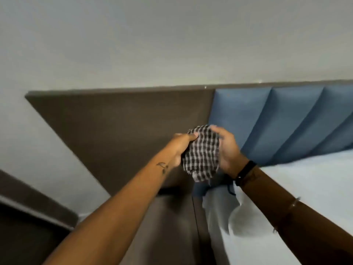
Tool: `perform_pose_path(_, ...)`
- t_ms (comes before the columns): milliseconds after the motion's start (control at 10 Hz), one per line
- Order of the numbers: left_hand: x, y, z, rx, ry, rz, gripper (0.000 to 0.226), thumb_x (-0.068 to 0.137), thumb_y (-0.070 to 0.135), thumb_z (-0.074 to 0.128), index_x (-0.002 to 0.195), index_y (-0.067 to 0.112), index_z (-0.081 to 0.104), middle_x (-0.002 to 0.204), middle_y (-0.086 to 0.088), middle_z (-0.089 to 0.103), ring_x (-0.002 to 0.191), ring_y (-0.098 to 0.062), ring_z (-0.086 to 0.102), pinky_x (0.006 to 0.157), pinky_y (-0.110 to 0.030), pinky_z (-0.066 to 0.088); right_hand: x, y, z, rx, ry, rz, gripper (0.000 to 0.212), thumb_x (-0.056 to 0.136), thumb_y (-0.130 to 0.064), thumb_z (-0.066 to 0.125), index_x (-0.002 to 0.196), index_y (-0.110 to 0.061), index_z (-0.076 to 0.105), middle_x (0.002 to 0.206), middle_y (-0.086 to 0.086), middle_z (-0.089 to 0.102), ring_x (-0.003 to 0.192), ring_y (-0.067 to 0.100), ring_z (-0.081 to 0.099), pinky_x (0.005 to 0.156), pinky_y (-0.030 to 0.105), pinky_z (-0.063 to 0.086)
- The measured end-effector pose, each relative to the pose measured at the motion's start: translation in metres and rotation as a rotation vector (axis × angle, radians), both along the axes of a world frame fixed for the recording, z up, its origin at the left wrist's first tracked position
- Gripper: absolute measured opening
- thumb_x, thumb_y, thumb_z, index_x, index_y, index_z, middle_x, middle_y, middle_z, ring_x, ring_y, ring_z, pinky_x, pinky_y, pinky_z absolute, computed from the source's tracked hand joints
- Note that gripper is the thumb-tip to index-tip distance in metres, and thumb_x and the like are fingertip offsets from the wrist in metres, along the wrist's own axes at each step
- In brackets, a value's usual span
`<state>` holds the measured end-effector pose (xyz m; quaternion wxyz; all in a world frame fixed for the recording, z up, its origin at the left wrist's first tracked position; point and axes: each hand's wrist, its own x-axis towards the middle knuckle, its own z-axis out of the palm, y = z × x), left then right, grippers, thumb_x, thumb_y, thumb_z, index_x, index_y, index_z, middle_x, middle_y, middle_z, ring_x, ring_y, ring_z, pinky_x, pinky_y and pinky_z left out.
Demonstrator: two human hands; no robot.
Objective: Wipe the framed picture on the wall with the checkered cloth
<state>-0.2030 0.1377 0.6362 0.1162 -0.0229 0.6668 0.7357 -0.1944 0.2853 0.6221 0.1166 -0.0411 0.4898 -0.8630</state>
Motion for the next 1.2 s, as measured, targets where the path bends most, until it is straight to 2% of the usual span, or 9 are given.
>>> perform_pose_path(100, 0.036, -0.046, -0.124, -0.049, -0.316, 0.013, 0.027, 0.095, 0.021, 0.063, 0.115, 0.003, 0.063, 0.106, -0.015, 0.073, 0.09, -0.028, 0.07, 0.075, -0.036, 0.057, 0.036, -0.053, -0.124, 0.16, -0.237, 0.136, 0.033, 0.09, -0.014, 0.05, 0.106, -0.007, 0.078, 0.117, 0.017, 0.073, 0.103, 0.029, 0.072, 0.092, 0.045, 0.054)
perform_pose_path(200, 0.074, -0.074, -0.232, -0.058, -0.475, 0.093, 0.029, 0.094, 0.014, 0.063, 0.118, -0.002, 0.064, 0.116, -0.019, 0.071, 0.107, -0.035, 0.069, 0.091, -0.043, 0.056, 0.07, -0.079, -0.227, 0.304, -0.479, 0.101, 0.037, 0.087, 0.001, 0.044, 0.114, -0.002, 0.069, 0.125, 0.022, 0.065, 0.111, 0.036, 0.065, 0.103, 0.052, 0.046)
perform_pose_path(400, 0.143, -0.095, -0.379, -0.091, -0.596, 0.116, 0.029, 0.085, -0.006, 0.06, 0.111, 0.003, 0.066, 0.106, -0.016, 0.072, 0.094, -0.029, 0.068, 0.076, -0.035, 0.057, 0.126, -0.088, -0.362, 0.641, -0.604, 0.131, 0.04, 0.087, 0.015, 0.047, 0.125, 0.005, 0.059, 0.127, 0.024, 0.063, 0.118, 0.038, 0.06, 0.112, 0.056, 0.038)
perform_pose_path(500, 0.168, -0.108, -0.429, -0.082, -0.628, 0.118, 0.031, 0.089, -0.001, 0.06, 0.117, 0.01, 0.065, 0.109, -0.012, 0.073, 0.098, -0.027, 0.069, 0.075, -0.033, 0.056, 0.139, -0.096, -0.403, 0.855, -0.651, 0.207, 0.048, 0.089, 0.002, 0.06, 0.136, 0.003, 0.052, 0.139, 0.022, 0.055, 0.129, 0.039, 0.052, 0.111, 0.049, 0.041)
perform_pose_path(600, 0.187, -0.118, -0.486, -0.141, -0.598, 0.171, 0.037, 0.089, -0.005, 0.057, 0.124, 0.007, 0.062, 0.126, -0.018, 0.067, 0.107, -0.026, 0.066, 0.083, -0.033, 0.054, 0.15, -0.111, -0.457, 0.842, -0.708, 0.208, 0.051, 0.089, 0.007, 0.061, 0.139, -0.002, 0.052, 0.141, 0.021, 0.056, 0.122, 0.032, 0.056, 0.094, 0.034, 0.046)
perform_pose_path(700, 0.193, -0.12, -0.536, -0.203, -0.558, 0.204, 0.048, 0.085, -0.012, 0.052, 0.13, 0.002, 0.058, 0.126, -0.019, 0.066, 0.115, -0.029, 0.063, 0.093, -0.037, 0.054, 0.152, -0.122, -0.511, 0.8, -0.753, 0.163, 0.046, 0.088, 0.015, 0.056, 0.133, 0.005, 0.054, 0.137, 0.028, 0.056, 0.125, 0.041, 0.055, 0.091, 0.038, 0.045)
perform_pose_path(900, 0.181, -0.124, -0.635, -0.298, -0.548, 0.118, 0.057, 0.091, 0.01, 0.065, 0.145, 0.01, 0.046, 0.138, -0.012, 0.06, 0.129, -0.025, 0.055, 0.111, -0.046, 0.044, 0.149, -0.137, -0.635, 0.931, -0.807, 0.251, 0.045, 0.089, 0.004, 0.056, 0.133, -0.004, 0.054, 0.128, 0.02, 0.062, 0.122, 0.041, 0.057, 0.095, 0.048, 0.05)
perform_pose_path(1100, 0.183, -0.135, -0.753, -0.694, -0.427, -0.001, 0.056, 0.087, 0.027, 0.07, 0.136, 0.011, 0.047, 0.13, -0.017, 0.05, 0.122, -0.029, 0.049, 0.099, -0.038, 0.049, 0.144, -0.142, -0.743, 1.29, -0.635, 0.395, 0.044, 0.092, -0.02, 0.056, 0.135, -0.013, 0.047, 0.132, 0.017, 0.058, 0.116, 0.039, 0.059, 0.085, 0.043, 0.051)
perform_pose_path(1200, 0.213, -0.131, -0.797, -0.755, -0.598, -0.091, 0.057, 0.09, 0.034, 0.065, 0.136, 0.008, 0.045, 0.136, -0.02, 0.049, 0.124, -0.035, 0.051, 0.097, -0.047, 0.053, 0.171, -0.124, -0.776, 1.435, -0.65, 0.53, 0.054, 0.094, -0.027, 0.056, 0.143, -0.011, 0.041, 0.15, 0.014, 0.043, 0.136, 0.037, 0.045, 0.11, 0.047, 0.04)
